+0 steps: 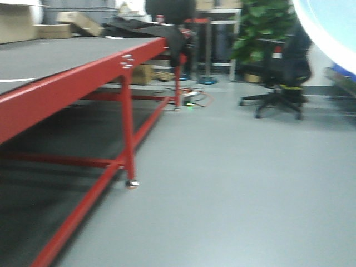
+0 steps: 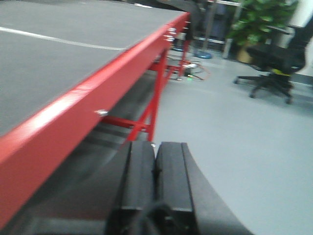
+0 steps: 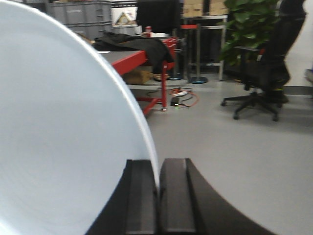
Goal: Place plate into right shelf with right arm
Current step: 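Carry the plate in the right gripper toward the blue-bin shelf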
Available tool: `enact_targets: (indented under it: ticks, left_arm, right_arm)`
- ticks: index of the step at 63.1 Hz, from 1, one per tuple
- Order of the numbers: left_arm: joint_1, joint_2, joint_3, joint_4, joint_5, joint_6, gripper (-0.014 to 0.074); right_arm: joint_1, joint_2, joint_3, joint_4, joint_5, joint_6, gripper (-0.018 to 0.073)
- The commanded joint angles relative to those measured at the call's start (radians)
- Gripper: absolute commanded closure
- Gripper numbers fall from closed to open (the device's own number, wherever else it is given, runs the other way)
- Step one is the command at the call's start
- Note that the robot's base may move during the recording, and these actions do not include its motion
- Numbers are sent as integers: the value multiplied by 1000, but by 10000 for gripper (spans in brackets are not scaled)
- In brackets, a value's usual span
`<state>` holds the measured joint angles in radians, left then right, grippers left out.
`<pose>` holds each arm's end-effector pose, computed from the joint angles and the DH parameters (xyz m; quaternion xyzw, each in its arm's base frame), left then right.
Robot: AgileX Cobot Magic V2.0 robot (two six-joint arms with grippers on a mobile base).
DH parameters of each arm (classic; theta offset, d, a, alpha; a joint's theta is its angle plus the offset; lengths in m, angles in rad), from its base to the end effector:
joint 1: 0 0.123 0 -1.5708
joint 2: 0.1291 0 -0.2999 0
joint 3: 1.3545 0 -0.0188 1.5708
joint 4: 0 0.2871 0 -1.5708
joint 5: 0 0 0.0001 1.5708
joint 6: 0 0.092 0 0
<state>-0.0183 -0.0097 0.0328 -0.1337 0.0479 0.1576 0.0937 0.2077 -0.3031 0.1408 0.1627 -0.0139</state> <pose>0.0795 -0.0021 0.1973 0.0171 0.7010 -0.0002 0.7130 0.0872 0.0103 0.2946 0.0028 0.6995 0.0859 0.7095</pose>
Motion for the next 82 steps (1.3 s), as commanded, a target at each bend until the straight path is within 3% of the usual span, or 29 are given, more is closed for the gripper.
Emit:
enact_targets:
  ticks: [1, 82]
  left_arm:
    - [-2, -10, 10, -8, -90, -7, 724]
    - [-2, -10, 10, -8, -90, -7, 724]
  right_arm:
    - [-5, 7, -32, 1, -90, -6, 495]
    - [-5, 8, -32, 1, -88, -6, 495]
